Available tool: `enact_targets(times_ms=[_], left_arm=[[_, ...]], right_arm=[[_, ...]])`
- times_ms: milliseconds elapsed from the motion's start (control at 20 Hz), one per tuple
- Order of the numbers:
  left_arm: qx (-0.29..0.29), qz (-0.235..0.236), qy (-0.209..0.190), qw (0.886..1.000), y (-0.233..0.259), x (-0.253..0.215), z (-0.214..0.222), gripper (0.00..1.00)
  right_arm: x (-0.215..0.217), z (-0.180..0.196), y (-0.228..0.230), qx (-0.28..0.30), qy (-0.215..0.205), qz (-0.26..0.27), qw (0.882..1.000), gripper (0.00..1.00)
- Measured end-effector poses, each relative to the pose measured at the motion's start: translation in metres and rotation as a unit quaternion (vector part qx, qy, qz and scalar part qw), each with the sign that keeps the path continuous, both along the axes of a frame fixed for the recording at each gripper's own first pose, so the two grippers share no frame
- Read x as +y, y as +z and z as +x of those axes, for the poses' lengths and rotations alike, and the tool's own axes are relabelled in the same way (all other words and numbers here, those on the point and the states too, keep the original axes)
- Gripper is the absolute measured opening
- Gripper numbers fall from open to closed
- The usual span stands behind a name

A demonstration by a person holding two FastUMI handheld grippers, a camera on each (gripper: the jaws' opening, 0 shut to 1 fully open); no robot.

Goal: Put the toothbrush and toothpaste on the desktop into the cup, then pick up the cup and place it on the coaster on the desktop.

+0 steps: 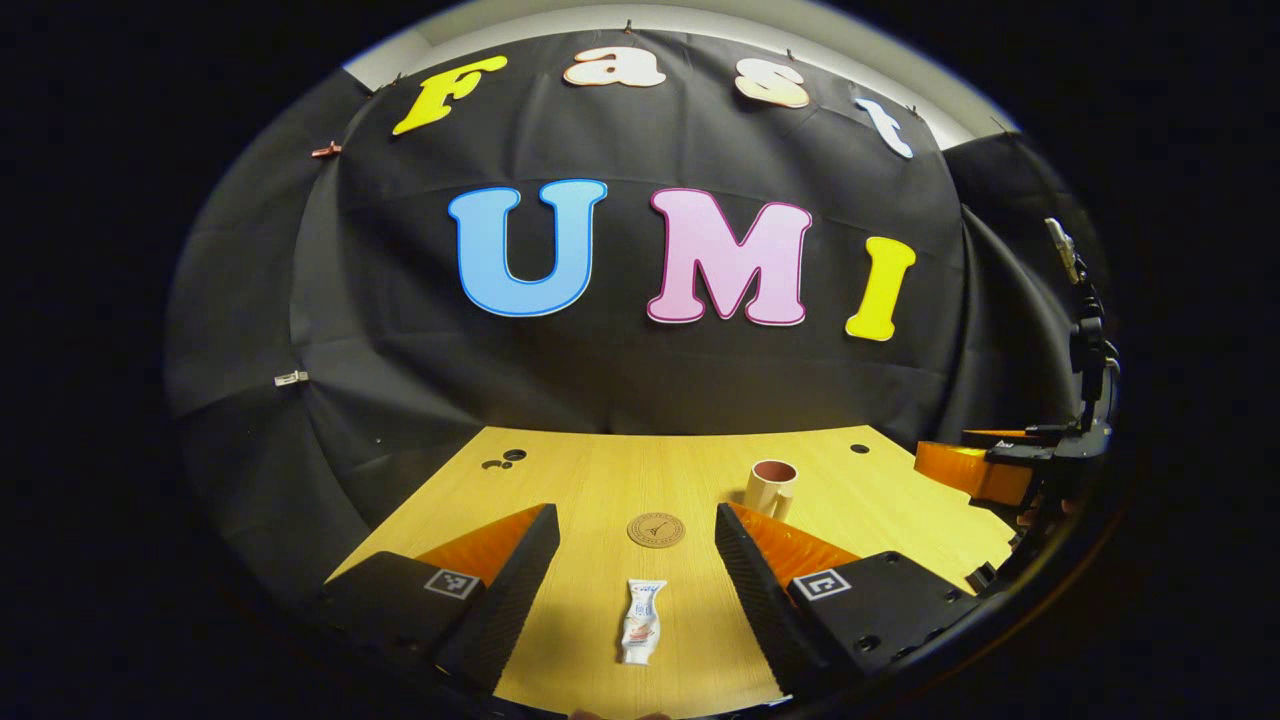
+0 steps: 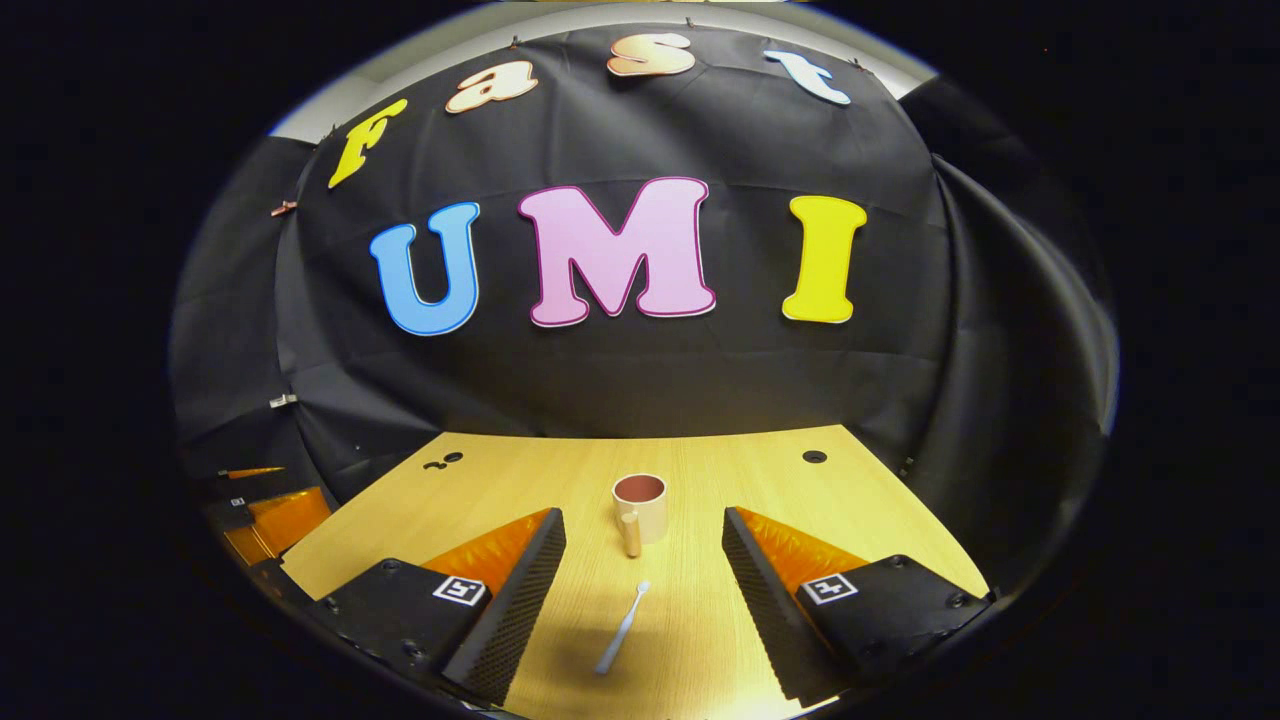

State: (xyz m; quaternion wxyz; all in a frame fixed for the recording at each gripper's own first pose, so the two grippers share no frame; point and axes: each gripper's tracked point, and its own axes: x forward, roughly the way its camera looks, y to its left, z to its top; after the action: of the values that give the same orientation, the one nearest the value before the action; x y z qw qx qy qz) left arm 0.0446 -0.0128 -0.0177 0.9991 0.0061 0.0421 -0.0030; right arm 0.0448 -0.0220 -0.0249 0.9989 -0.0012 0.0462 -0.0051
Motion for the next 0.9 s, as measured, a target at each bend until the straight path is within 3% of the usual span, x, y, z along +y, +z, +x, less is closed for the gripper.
enact_targets(times_ms=[400, 650, 900], left_arm=[[0.095, -0.04, -0.025, 0.994, -0.052, -0.014, 0.033, 0.98], [0.159, -0.02, -0.006, 0.987, -0.103, -0.011, 0.061, 0.97], [0.243, -0.001, -0.008, 0.97, -0.164, -0.014, 0.086, 0.97]], right_arm=[[0.003, 0.014, -0.006, 0.02, 0.034, -0.002, 0.999, 0.97], [-0.006, 0.033, -0.019, 0.042, 0.054, 0.0, 0.998, 0.98], [-0.017, 0.05, -0.03, 0.06, 0.063, 0.011, 0.996, 0.97]])
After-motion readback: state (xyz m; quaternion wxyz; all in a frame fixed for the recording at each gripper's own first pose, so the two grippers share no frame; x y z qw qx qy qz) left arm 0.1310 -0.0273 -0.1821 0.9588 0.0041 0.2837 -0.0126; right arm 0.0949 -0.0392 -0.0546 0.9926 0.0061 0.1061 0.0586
